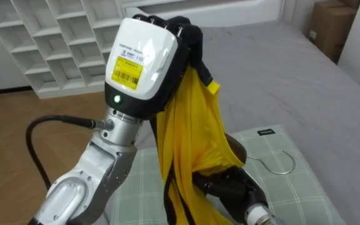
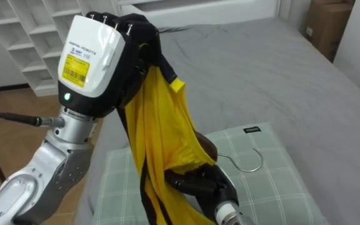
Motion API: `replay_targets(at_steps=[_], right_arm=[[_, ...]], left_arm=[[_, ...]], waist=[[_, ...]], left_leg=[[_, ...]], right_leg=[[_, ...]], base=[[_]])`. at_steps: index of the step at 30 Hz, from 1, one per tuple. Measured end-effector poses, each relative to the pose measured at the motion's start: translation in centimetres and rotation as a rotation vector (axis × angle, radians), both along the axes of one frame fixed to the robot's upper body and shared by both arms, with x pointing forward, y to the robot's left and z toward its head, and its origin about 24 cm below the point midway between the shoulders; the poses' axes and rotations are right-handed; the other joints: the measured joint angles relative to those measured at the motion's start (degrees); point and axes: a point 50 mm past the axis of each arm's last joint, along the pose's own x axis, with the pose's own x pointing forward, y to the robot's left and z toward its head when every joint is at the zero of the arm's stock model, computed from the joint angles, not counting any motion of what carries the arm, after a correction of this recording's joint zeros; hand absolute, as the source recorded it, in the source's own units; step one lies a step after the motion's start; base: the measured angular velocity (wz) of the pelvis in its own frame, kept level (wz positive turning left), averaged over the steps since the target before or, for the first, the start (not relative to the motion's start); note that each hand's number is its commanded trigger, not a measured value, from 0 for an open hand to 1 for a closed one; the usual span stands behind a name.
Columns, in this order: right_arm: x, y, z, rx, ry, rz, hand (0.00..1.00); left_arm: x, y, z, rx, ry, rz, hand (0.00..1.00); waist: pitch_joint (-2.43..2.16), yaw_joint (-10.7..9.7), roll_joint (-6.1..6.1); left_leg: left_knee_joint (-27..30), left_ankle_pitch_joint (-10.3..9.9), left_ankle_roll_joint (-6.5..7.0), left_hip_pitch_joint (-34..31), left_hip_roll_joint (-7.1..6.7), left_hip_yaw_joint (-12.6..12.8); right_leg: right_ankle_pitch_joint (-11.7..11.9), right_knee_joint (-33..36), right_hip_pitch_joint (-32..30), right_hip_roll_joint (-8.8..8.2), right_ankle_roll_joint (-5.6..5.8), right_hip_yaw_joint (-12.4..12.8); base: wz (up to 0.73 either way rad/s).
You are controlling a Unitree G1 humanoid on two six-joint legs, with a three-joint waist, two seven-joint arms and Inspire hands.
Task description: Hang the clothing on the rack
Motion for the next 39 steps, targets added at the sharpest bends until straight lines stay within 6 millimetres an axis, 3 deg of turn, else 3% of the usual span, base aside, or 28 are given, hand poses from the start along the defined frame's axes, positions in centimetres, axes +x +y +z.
replay_targets(at_steps=[1,2,3,13,30,39], right_arm=[[0.0,0.0,0.0,0.0,0.0,0.0,0.56],[0.0,0.0,0.0,0.0,0.0,0.0,0.96],[0.0,0.0,0.0,0.0,-0.001,0.0,1.0],[0.1,0.0,0.1,0.004,-0.006,0.006,1.0],[0.0,0.0,0.2,0.003,-0.028,0.042,1.0],[0.0,-0.4,0.0,-0.03,-0.031,0.051,1.0]], left_arm=[[-0.1,-0.1,0.1,-0.001,-0.003,-0.007,1.0],[-0.1,-0.2,0.1,-0.002,-0.004,-0.009,1.0],[-0.2,-0.3,0.2,-0.003,-0.007,-0.014,1.0],[-0.4,-0.8,0.8,-0.018,-0.03,-0.034,1.0],[-0.9,-1.1,1.5,-0.003,-0.063,-0.033,1.0],[-0.9,-1.0,1.5,0.0,-0.064,-0.032,1.0]], waist=[[0.0,0.2,-0.01],[-0.01,0.3,-0.02],[-0.01,0.4,-0.02],[-0.36,0.8,-0.63],[-0.37,0.6,-0.61],[-0.4,-0.7,-0.54]], left_leg=[[0.2,0.0,0.0,-0.1,-0.01,0.0],[0.3,0.0,0.0,-0.2,-0.01,0.0],[0.3,0.0,0.0,-0.2,-0.01,0.0],[0.5,0.0,0.0,-0.1,-0.01,-0.2],[0.6,0.0,0.0,-0.1,-0.02,-0.8],[0.6,0.0,0.0,0.0,-0.04,-1.2]], right_leg=[[0.0,0.0,0.0,-0.02,0.0,0.0],[0.0,0.0,0.0,-0.03,0.0,0.0],[0.0,0.1,0.0,-0.04,0.0,0.0],[0.0,0.1,0.1,-0.07,-0.01,-0.1],[0.0,-0.1,0.6,-0.13,-0.01,-0.7],[0.0,-0.5,0.9,-0.11,-0.01,-0.8]], base=[[0.0],[0.0],[0.0],[0.0],[0.01],[0.0]])
